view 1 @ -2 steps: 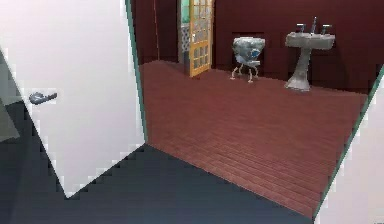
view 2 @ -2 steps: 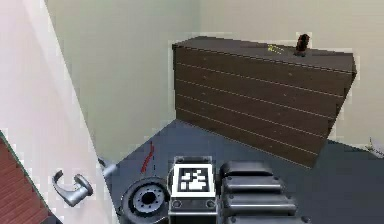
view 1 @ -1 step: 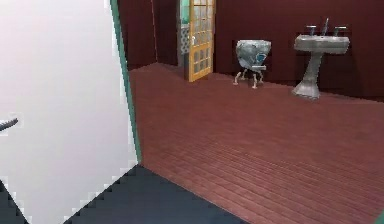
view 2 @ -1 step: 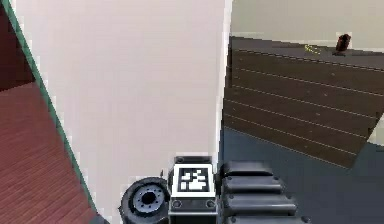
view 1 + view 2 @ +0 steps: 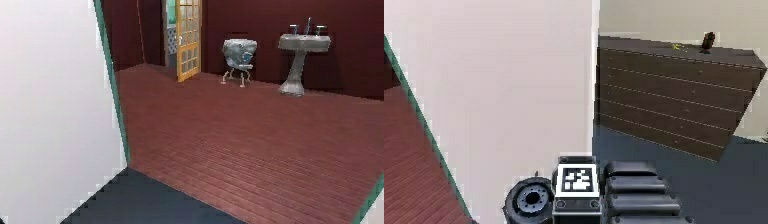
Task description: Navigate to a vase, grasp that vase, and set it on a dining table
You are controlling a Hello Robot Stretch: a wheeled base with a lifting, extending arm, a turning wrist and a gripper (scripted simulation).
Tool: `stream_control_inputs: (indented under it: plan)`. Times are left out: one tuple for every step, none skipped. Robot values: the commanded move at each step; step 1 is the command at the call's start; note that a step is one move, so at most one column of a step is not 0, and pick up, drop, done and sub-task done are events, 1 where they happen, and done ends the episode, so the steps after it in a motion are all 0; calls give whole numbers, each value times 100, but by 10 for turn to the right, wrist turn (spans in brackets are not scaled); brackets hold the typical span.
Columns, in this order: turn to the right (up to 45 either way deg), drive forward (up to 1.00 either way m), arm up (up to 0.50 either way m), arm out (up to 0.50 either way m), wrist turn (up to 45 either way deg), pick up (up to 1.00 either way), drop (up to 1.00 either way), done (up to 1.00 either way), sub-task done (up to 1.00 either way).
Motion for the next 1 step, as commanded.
stream_control_inputs:
  plan:
    - [0, 100, 0, 0, 0, 0, 0, 0, 0]
